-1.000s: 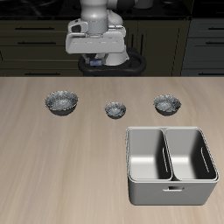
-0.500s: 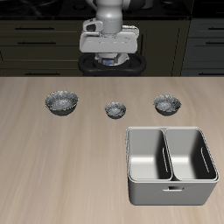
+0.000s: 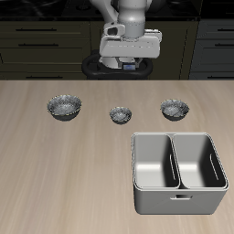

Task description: Place the cream cheese in the middle-sized bowl

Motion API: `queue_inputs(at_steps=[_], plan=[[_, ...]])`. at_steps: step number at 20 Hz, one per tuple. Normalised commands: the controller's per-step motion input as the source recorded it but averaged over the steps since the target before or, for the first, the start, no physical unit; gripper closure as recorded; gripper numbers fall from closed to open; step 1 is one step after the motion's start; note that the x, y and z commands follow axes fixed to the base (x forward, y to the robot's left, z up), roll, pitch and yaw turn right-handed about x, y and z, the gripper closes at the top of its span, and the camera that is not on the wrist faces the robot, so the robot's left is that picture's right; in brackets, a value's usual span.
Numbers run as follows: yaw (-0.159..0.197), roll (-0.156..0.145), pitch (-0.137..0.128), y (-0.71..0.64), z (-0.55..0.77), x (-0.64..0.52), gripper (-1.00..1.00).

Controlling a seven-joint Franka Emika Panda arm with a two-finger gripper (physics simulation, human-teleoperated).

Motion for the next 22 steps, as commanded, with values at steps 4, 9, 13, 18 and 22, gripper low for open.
queue_inputs(at_steps=[4, 9, 13, 18, 22], plan=[[-0.034, 0.088, 0.041, 0.42, -0.14, -0.01, 1.00], [-0.035, -0.010, 0.017, 0.35, -0.20, 0.10, 1.00], [0.001, -0.002, 0.051, 0.19, -0.23, 0.12, 1.00], [-0.015, 0.042, 0.059, 0.45, -0.28, 0.03, 1.00], [0.019, 0.041, -0.001, 0.38, -0.09, -0.08, 1.00]])
